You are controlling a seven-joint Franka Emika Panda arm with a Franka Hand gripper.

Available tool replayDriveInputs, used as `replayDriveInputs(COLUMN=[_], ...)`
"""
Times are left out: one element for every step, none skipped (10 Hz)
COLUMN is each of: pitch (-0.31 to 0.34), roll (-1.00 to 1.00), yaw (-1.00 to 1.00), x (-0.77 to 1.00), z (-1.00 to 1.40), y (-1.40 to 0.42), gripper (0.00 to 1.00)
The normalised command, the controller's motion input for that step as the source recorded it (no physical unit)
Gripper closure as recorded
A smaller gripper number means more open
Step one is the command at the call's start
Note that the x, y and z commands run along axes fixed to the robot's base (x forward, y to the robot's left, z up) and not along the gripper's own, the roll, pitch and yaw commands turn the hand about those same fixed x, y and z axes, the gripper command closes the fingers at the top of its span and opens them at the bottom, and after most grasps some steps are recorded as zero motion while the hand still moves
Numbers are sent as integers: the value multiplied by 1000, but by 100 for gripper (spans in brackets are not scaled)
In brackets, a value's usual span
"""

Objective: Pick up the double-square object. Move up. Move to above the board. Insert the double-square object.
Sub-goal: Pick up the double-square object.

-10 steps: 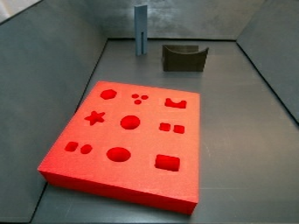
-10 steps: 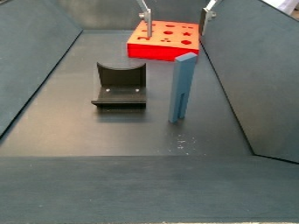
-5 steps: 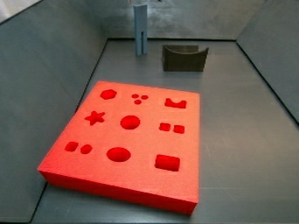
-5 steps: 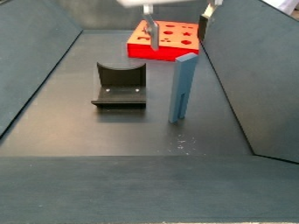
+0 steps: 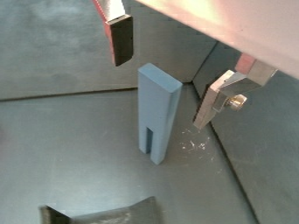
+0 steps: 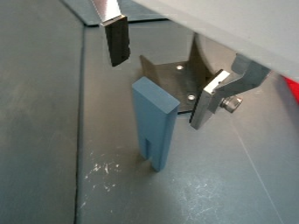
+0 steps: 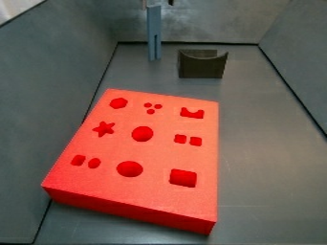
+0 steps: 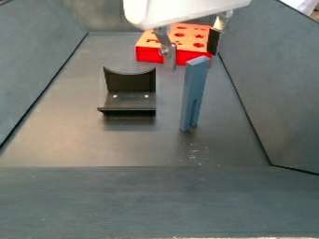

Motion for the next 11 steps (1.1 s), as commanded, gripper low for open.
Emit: replayDriveInputs(pitch=[0, 1, 0, 0, 0, 0, 0, 0, 0, 0, 0], roll=[19, 0, 0, 0, -13, -24, -13, 0, 0, 4, 0], yaw=[297, 157, 57, 3, 0, 0, 0, 0, 0, 0, 0], x=[0, 0, -11, -51, -43, -71, -97, -46, -3, 0, 0], z=[-180, -214, -297, -309, -309, -297, -286, -211, -17, 0, 0], y=[100, 71, 71, 63, 14, 0, 0, 0, 0, 0, 0], gripper=[0, 0, 0, 0, 0, 0, 0, 0, 0, 0, 0])
